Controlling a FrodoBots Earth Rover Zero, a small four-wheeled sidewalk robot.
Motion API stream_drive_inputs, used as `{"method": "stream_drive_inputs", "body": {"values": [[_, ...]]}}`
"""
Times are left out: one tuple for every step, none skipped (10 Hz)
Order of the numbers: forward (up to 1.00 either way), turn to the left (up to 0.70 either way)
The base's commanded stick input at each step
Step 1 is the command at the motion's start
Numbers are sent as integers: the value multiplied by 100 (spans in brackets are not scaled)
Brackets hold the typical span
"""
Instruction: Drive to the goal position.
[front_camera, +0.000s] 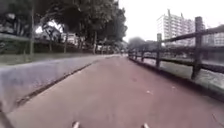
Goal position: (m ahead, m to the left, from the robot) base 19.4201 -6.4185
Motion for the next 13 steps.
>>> {"method": "stream_drive_inputs", "body": {"values": [[70, 0], [70, 0], [70, 0], [70, 0], [70, 0], [70, 0], [70, 0], [70, 0], [70, 0], [70, 0], [70, 0], [70, 0], [70, 0]]}}
